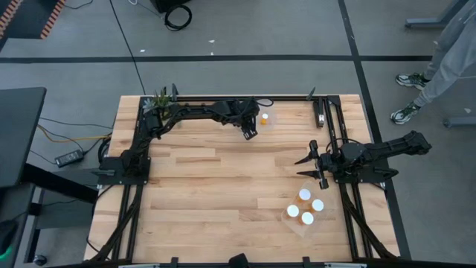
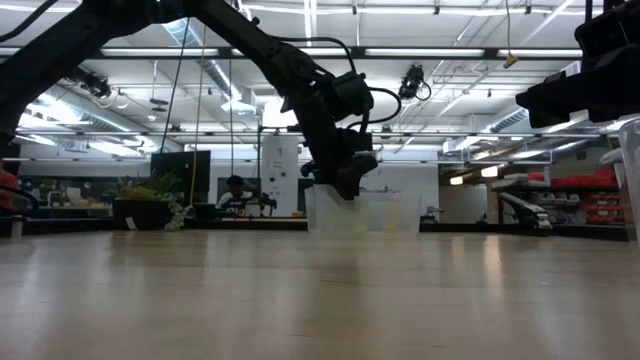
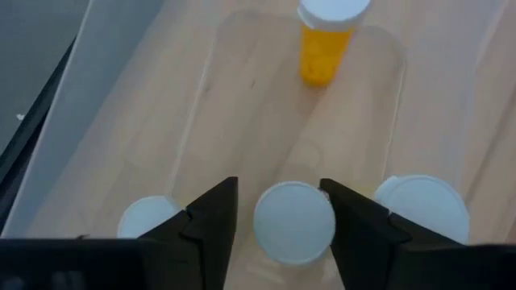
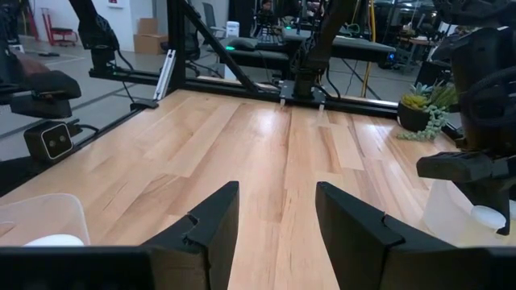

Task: Pick and place medicine bottles into bin by pill shape (circle, oval)
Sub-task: Put the yellow pill bottle into the top transparent bin, then return to Home Position

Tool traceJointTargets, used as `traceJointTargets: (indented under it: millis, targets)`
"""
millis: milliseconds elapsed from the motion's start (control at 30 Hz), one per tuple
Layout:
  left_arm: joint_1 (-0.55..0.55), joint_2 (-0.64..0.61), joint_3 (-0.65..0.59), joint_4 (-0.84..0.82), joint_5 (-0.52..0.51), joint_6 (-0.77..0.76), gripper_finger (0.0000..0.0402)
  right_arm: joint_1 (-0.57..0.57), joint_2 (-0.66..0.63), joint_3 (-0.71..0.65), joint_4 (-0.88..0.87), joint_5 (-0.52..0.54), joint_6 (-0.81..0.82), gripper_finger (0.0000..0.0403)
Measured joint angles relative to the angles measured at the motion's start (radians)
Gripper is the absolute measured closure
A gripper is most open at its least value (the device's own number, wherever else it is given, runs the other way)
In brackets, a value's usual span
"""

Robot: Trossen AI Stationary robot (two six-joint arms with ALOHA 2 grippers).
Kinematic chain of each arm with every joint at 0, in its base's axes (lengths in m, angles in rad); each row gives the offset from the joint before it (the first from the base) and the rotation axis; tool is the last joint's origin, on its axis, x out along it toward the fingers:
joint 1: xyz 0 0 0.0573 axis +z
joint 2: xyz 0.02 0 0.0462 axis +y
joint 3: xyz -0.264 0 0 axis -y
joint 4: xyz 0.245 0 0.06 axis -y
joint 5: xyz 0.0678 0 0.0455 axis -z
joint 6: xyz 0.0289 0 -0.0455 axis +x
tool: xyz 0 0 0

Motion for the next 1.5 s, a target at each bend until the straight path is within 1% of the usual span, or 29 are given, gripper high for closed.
traceJointTargets:
  millis: [200,500,600,700,800,1000,1067,1233,1300,1367,1433,1500]
  targets:
    - [0.0,-0.012,0.0,0.001,0.0,0.008,0.0194,0.0,0.0,0.0,0.0,0.0,0.0,0.023]
    - [0.0,-0.066,0.005,-0.002,-0.01,0.02,0.0206,0.0,0.0,0.0,0.0,0.0,0.0,0.023]
    - [0.0,-0.077,0.033,-0.031,-0.021,0.027,0.0213,0.0,0.0,0.0,0.0,0.0,0.0,0.023]
    - [-0.001,-0.088,0.082,-0.085,-0.036,0.004,0.022,0.0,0.002,0.0,0.0,0.0,0.0,0.023]
    - [-0.004,-0.109,0.124,-0.148,-0.037,0.017,0.023,0.0,0.005,0.0,0.0,0.0,0.0,0.023]
    - [-0.037,-0.167,0.134,-0.232,-0.067,0.082,0.0257,0.0,0.011,0.0,0.001,0.0,0.0,0.023]
    - [-0.051,-0.191,0.134,-0.305,-0.084,0.084,0.0269,0.0,0.011,0.0,0.0,0.0,0.0,0.023]
    - [-0.088,-0.229,0.13,-0.398,-0.095,0.066,0.0295,0.0,0.014,0.0,0.001,0.0,0.0,0.023]
    - [-0.106,-0.254,0.097,-0.399,-0.091,0.058,0.0302,0.0,0.015,0.0,0.0,0.0,0.0,0.023]
    - [-0.13,-0.282,0.037,-0.376,-0.063,0.057,0.0307,0.0,0.015,0.0,0.001,0.0,0.0,0.023]
    - [-0.154,-0.316,-0.055,-0.31,-0.021,0.061,0.0312,0.0,0.015,0.0,0.001,0.0,0.0,0.023]
    - [-0.179,-0.357,-0.16,-0.239,-0.009,0.068,0.0317,0.0,0.015,0.0,0.001,0.0,0.0,0.023]
